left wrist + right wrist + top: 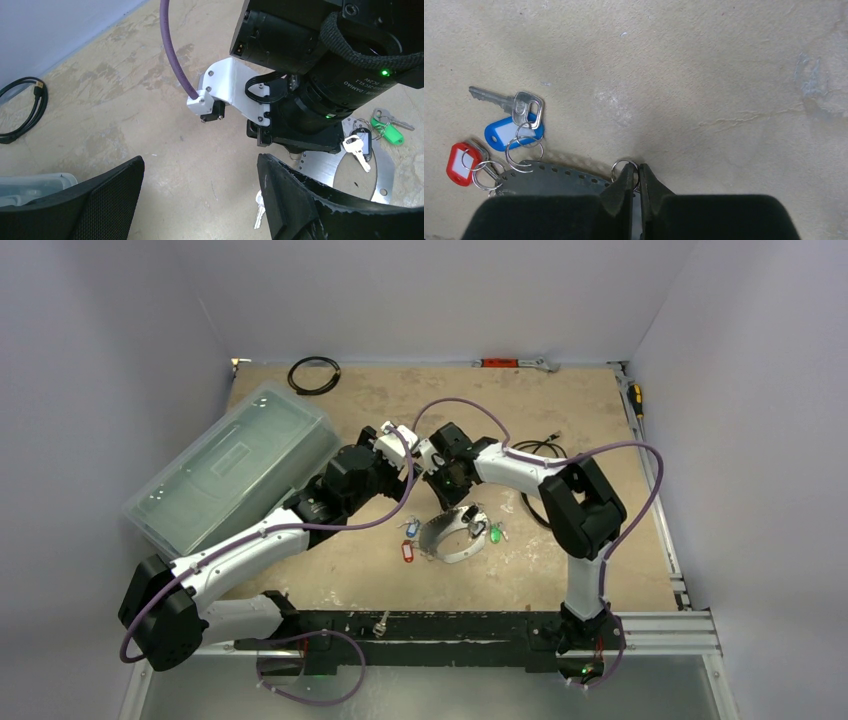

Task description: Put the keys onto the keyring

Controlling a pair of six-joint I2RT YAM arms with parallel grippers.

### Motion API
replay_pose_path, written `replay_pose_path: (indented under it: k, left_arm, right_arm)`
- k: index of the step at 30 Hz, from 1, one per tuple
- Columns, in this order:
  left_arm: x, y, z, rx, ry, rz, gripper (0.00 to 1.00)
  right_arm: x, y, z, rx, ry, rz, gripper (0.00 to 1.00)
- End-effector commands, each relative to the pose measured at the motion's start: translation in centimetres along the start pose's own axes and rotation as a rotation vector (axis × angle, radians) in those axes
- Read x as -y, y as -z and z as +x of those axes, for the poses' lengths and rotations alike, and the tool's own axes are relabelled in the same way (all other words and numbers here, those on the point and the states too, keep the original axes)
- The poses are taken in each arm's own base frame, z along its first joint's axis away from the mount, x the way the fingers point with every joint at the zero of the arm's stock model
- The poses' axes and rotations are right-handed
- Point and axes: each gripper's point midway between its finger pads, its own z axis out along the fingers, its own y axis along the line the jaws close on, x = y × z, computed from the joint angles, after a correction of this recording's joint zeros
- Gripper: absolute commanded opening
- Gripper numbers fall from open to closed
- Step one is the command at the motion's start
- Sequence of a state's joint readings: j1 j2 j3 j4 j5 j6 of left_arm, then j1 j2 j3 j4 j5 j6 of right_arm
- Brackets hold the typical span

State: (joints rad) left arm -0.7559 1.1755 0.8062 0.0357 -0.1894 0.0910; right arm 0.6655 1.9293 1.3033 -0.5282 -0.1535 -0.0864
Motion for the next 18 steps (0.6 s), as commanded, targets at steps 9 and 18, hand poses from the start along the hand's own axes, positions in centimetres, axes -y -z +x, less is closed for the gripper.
replay_pose_path:
  k: [9, 18]
  left_arm:
    - [-0.6, 0.6, -2.7, 0.081, -0.008, -0.020, 0.82]
    - [-1.3, 1.5, -4.2, 0.130, 0.044, 0.070, 0.82]
  right_arm:
    - [-0.6, 2.1, -1.2, 0.106, 0.107, 0.055, 0.00]
    - [-2.4, 6.5, -4.4, 0.435, 0.252, 0.255, 0.00]
